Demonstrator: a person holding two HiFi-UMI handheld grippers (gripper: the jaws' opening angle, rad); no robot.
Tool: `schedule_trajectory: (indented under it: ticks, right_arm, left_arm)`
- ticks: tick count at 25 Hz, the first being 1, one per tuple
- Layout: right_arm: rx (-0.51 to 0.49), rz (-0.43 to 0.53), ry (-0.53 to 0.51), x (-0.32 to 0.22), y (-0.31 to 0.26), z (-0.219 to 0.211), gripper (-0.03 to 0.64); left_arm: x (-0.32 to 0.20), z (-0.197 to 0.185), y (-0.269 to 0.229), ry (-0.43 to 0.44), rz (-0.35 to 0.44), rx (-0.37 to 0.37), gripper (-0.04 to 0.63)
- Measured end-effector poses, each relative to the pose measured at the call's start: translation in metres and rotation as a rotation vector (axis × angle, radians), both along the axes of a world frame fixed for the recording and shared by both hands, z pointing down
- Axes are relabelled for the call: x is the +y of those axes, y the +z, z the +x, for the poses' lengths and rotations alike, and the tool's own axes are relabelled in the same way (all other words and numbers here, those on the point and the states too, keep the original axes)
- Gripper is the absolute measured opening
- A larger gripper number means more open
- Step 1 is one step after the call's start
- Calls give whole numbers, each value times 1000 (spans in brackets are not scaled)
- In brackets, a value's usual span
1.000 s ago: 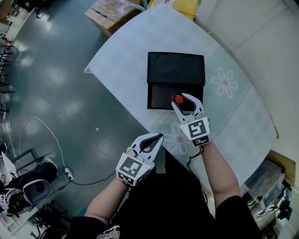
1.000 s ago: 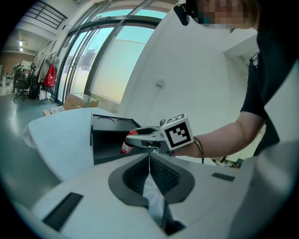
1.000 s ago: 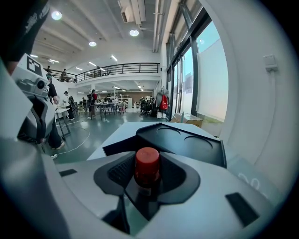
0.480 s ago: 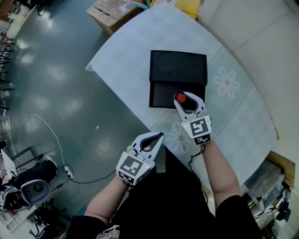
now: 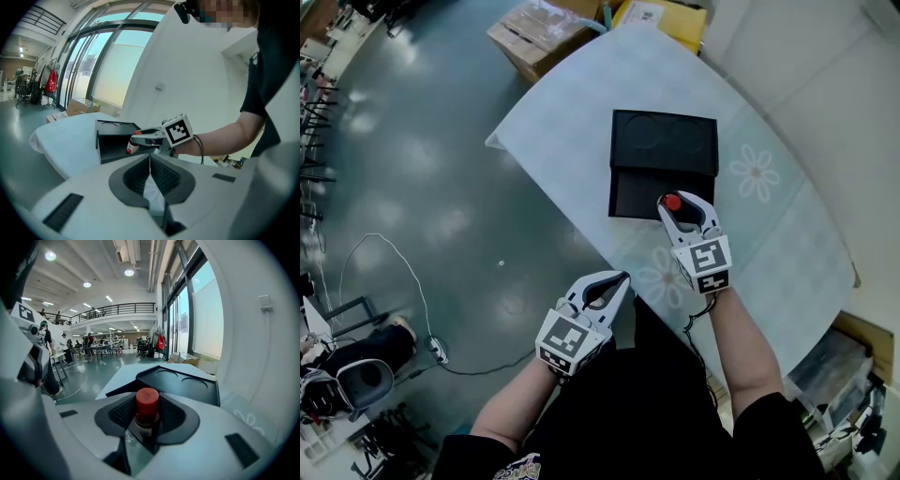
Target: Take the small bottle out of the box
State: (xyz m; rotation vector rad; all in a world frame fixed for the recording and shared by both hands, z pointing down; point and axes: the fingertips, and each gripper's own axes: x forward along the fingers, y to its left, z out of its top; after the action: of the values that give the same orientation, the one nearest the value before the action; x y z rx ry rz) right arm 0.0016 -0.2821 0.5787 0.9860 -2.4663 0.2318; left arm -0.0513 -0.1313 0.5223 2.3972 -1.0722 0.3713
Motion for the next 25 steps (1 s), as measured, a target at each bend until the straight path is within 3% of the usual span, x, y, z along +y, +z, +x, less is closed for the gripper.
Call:
schedule_trajectory:
  ticks: [11, 25]
  right_arm:
    - [-64, 60, 28, 30, -66, -5, 164]
    - [-81, 96, 48, 129, -110, -29, 164]
  left_arm:
    - [23, -16, -25, -8, 69, 8, 29]
    - [71, -48, -49, 13, 134, 28, 29]
